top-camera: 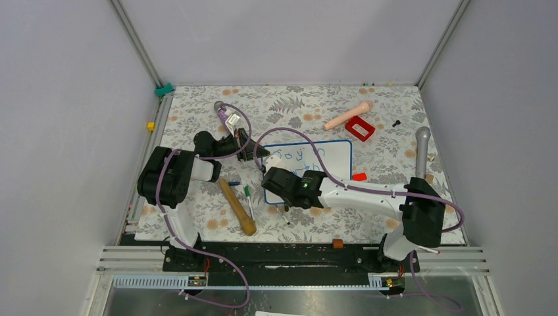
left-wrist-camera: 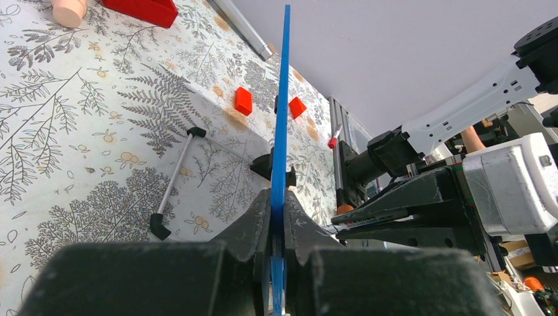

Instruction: Write a sentence on the whiteboard

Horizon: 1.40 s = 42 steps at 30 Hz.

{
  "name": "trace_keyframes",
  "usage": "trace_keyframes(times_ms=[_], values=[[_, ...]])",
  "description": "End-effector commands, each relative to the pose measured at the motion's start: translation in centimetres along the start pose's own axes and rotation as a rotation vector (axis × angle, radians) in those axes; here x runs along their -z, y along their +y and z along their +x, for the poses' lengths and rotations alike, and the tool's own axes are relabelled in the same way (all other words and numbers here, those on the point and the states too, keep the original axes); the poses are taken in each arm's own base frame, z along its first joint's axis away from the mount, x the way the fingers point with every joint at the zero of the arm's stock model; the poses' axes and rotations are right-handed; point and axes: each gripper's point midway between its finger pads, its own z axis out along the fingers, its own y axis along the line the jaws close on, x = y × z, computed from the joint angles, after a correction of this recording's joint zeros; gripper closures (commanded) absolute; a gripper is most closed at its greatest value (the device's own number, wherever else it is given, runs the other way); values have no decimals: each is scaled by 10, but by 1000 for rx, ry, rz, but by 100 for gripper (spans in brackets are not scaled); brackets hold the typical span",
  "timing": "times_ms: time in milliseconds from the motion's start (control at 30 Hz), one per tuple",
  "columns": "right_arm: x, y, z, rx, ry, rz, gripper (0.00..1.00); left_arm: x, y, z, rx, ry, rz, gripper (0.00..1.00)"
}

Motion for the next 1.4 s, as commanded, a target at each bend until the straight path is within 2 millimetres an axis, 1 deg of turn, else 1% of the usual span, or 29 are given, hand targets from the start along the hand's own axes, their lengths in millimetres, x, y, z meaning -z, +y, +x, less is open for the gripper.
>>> trace_keyframes(times_ms=[0,67,167,200,300,333,367,400,433,500,567,667,800,967,1167,1367], values=[[14,-15,-24,-22,-72,26,100,0,-4,-22,-92,-73,-14,100],[28,-20,-35,-38,-131,2,100,-1,0,-27,-85,-89,-23,100],[49,-40,-54,-86,-203,-33,100,-4,12,-42,-93,-151,-64,100],[53,-56,-59,-115,-219,-25,100,-5,18,-47,-89,-176,-82,100],[61,-94,-69,-176,-280,-9,100,-11,34,-60,-94,-246,-130,100],[64,-101,-69,-212,-308,-28,100,-15,38,-65,-110,-263,-138,100],[66,-105,-73,-247,-351,-51,100,-18,42,-66,-109,-276,-147,100],[61,-108,-73,-272,-376,-61,100,-20,46,-70,-110,-289,-154,100],[60,-112,-74,-288,-403,-55,100,-25,51,-75,-114,-303,-156,100],[52,-118,-71,-291,-391,-34,100,-33,59,-80,-124,-304,-147,100],[43,-117,-66,-275,-350,-28,100,-47,61,-78,-134,-249,-82,100],[34,-107,-61,-273,-305,-61,100,-58,62,-63,-135,-173,-23,100],[22,-103,-58,-319,-321,-62,100,-56,57,-54,-166,-149,-18,100],[13,-114,-54,-381,-378,20,100,-56,57,-52,-165,-151,-23,100],[-3,-106,-45,-384,-325,19,100,-57,59,-51,-157,-150,-23,100],[-16,-98,-42,-373,-316,41,100,-56,58,-49,-157,-148,-26,100]])
